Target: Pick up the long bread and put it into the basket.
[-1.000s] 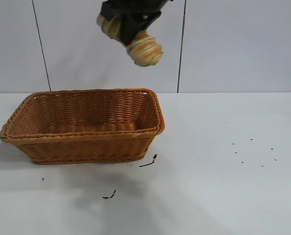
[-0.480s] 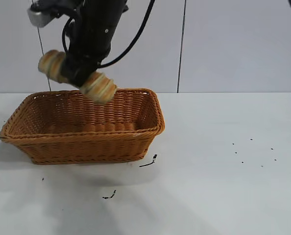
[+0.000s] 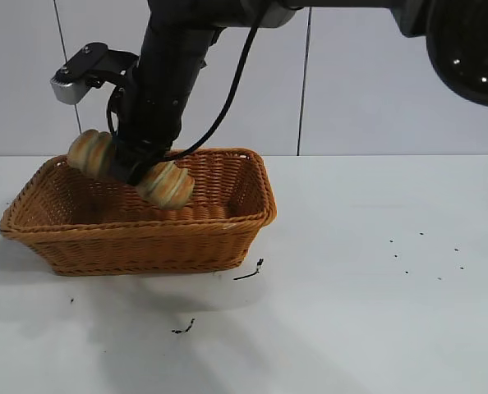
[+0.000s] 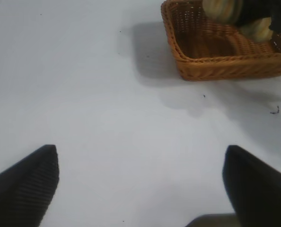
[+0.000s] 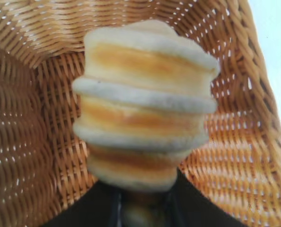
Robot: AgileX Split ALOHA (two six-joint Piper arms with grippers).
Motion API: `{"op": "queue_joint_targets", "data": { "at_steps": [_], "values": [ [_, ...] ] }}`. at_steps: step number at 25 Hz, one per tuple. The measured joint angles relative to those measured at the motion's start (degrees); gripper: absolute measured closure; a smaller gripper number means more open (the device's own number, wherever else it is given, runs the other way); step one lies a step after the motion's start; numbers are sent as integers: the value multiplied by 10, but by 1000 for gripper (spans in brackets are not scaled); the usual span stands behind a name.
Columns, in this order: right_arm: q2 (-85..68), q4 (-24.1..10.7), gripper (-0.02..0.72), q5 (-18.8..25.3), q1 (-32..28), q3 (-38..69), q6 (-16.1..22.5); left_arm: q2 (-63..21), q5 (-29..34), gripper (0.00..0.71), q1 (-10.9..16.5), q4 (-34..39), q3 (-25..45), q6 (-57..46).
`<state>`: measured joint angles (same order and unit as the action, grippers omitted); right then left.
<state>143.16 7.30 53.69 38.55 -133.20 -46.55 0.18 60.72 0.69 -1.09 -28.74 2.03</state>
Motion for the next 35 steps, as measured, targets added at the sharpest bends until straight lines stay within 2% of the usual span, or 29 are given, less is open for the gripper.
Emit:
{"op": "queue_joint_targets", "data": {
  "at_steps": [7,10,12,15,18,21,25,29,35],
  "values": [
    [-29,3,14,3,-1,0,1,0,0,17,0,0,0,0],
    [-50,8,14,9,-1,0,30,0,0,17,0,0,0,0],
    [-66,10,14,10,-3,0,72,0,0,17,0,0,0,0],
    [-88,9,14,14,-12,-1,162,0,0,17,0,0,0,0],
    [-106,-4,14,41,-26,-1,277,0,0,17,0,0,0,0],
    [-114,-15,14,79,-46,-2,356,0,0,17,0,0,0,0],
    [-114,-21,14,102,-85,-2,382,0,0,17,0,0,0,0],
    [-114,-30,14,106,-137,-2,386,0,0,17,0,0,0,0],
    [-114,-40,14,111,-247,-2,386,0,0,17,0,0,0,0]
  ]
}}
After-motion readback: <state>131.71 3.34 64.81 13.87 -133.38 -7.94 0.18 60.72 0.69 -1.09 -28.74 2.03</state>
